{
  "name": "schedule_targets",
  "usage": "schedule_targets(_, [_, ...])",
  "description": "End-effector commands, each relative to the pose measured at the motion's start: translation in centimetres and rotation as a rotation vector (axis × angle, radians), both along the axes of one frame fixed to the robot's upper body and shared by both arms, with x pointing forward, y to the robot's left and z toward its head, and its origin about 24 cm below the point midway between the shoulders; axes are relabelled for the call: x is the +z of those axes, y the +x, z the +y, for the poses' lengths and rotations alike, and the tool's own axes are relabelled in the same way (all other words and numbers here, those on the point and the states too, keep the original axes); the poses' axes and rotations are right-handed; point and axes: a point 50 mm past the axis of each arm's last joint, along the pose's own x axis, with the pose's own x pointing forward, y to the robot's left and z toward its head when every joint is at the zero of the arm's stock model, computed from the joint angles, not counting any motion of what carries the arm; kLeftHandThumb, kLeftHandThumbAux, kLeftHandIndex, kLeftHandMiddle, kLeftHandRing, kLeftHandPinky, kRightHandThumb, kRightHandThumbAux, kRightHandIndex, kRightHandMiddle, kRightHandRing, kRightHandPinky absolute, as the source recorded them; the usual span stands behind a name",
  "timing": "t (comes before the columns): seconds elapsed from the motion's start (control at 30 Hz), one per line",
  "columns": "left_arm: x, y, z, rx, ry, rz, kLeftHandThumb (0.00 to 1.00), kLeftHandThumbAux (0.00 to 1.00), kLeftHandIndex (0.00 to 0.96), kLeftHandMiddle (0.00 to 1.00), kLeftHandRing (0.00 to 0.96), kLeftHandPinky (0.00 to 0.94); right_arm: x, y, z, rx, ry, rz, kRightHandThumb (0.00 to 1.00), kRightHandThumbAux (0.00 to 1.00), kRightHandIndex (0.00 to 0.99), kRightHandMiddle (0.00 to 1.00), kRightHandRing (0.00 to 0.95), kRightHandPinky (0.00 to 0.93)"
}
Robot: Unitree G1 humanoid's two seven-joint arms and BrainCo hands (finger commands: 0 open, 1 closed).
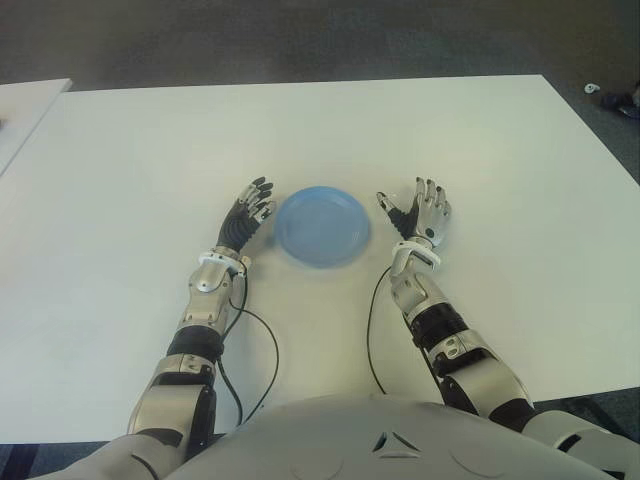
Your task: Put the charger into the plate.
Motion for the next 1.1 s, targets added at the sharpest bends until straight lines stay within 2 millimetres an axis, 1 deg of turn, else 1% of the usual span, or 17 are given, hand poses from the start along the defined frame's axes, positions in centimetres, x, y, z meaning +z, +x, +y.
schedule_targets(0.03, [-1.4, -0.9, 0.3, -0.013, 0.010, 0.083, 0.000, 0.574, 0.075, 0.137, 0.119, 0.114, -0.5, -0.1, -0.2, -0.047, 0.019, 0.035, 0.286, 0.159, 0.000, 0.000, 0.000, 0.000])
schedule_targets(0.2, [-1.4, -0.9, 0.3, -0.013, 0.005, 0.081, 0.000, 0.581, 0.078, 0.143, 0.124, 0.116, -0.6, -0.1, -0.3, -0.068, 0.033, 0.053, 0.284, 0.155, 0.000, 0.000, 0.000, 0.000])
schedule_targets(0.4, [-1.4, -0.9, 0.3, -0.016, 0.008, 0.088, 0.000, 0.576, 0.071, 0.128, 0.111, 0.096, -0.8, -0.2, -0.4, -0.081, 0.038, 0.067, 0.282, 0.151, 0.000, 0.000, 0.000, 0.000])
schedule_targets(0.73, [-1.4, -0.9, 0.3, -0.015, 0.017, 0.086, 0.000, 0.575, 0.079, 0.130, 0.110, 0.098, -1.1, -0.3, -0.5, -0.085, 0.042, 0.094, 0.269, 0.146, 0.000, 0.000, 0.000, 0.000])
schedule_targets(0.9, [-1.3, -0.9, 0.2, -0.017, 0.020, 0.083, 0.000, 0.568, 0.070, 0.121, 0.100, 0.080, -1.3, -0.3, -0.4, -0.080, 0.050, 0.111, 0.268, 0.147, 0.000, 0.000, 0.000, 0.000])
schedule_targets(1.1, [-1.2, -0.9, 0.1, -0.017, 0.022, 0.079, 0.000, 0.563, 0.066, 0.121, 0.104, 0.096, -1.5, -0.4, -0.3, -0.077, 0.053, 0.130, 0.267, 0.148, 0.000, 0.000, 0.000, 0.000])
